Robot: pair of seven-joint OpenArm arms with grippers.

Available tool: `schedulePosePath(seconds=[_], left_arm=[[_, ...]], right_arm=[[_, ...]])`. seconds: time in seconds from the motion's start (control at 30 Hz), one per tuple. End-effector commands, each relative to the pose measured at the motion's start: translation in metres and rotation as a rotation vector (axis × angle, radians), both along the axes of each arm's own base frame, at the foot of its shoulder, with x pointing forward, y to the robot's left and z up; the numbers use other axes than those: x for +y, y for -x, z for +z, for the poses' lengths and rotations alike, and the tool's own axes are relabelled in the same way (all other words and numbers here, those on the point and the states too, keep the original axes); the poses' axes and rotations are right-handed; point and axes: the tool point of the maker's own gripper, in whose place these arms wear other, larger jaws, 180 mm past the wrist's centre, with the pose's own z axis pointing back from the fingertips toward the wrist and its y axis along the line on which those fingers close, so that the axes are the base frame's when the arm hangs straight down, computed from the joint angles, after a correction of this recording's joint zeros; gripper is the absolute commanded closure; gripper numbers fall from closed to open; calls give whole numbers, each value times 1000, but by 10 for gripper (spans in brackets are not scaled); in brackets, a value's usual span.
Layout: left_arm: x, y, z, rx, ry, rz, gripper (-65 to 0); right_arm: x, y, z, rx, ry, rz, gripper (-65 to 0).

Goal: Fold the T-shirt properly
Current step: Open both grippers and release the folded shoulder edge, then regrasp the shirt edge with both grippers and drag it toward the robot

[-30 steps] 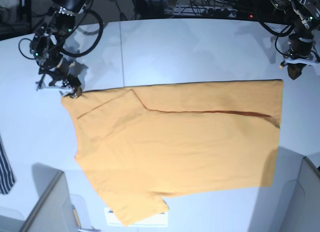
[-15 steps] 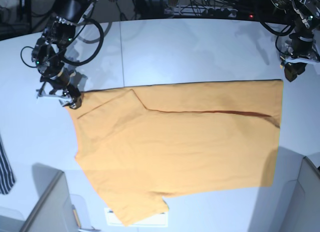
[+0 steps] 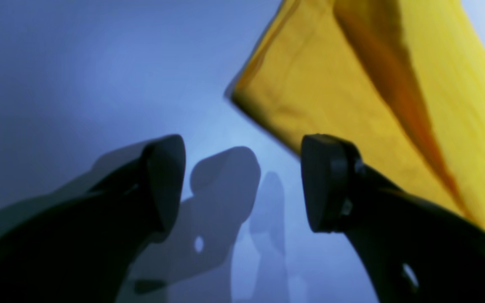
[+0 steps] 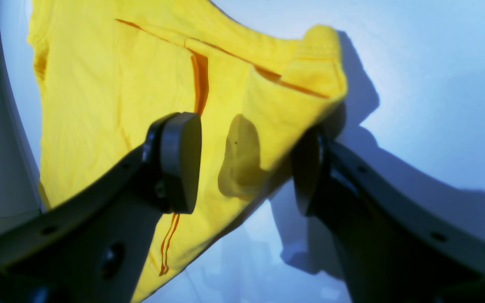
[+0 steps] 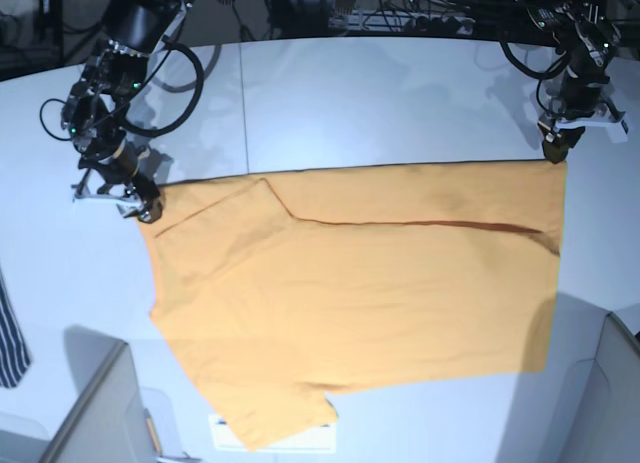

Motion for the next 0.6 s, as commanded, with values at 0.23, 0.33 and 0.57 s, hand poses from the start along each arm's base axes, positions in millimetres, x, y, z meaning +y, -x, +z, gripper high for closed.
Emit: schedulePosePath(seconds=[0.23, 0.33, 0.57], left_arm=[[0, -24, -9, -15, 75, 48, -420], [0, -30, -14, -13, 112, 84, -420], [0, -43, -8, -40, 117, 84, -420]], right_arm=[[1, 14, -13, 81, 6, 13, -326], [1, 14, -13, 81, 6, 13, -326], [2, 13, -13, 79, 5, 16, -326]])
